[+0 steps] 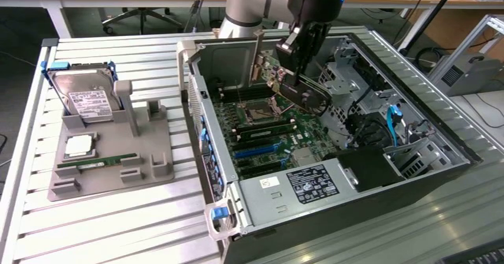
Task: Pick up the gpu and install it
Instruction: 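Insert the gpu into the slot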
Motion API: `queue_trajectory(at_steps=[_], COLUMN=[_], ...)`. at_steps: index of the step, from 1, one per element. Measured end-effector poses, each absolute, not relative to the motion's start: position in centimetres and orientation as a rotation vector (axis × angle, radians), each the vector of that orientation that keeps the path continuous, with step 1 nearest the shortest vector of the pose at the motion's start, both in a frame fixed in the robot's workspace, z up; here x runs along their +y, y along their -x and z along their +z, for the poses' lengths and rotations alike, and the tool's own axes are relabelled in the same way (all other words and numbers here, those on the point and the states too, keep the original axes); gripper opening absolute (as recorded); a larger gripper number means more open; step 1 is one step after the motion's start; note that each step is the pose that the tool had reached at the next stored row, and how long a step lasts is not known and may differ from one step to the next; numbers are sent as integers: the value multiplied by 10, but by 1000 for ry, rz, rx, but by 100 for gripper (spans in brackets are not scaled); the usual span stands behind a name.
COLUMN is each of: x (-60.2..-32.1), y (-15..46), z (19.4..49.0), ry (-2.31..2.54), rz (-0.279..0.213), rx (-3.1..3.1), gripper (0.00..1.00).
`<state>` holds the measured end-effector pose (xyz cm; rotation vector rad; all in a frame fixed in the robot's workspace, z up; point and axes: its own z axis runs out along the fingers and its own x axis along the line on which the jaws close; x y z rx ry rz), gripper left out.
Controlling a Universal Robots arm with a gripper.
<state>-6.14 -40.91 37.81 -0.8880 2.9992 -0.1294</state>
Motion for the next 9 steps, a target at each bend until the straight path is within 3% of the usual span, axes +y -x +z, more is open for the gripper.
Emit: queue_trajectory(at_steps=[9], x=[-409], y=[61], z=[378], ry=[917], rz=[-129], rx=[2990], gripper=[27])
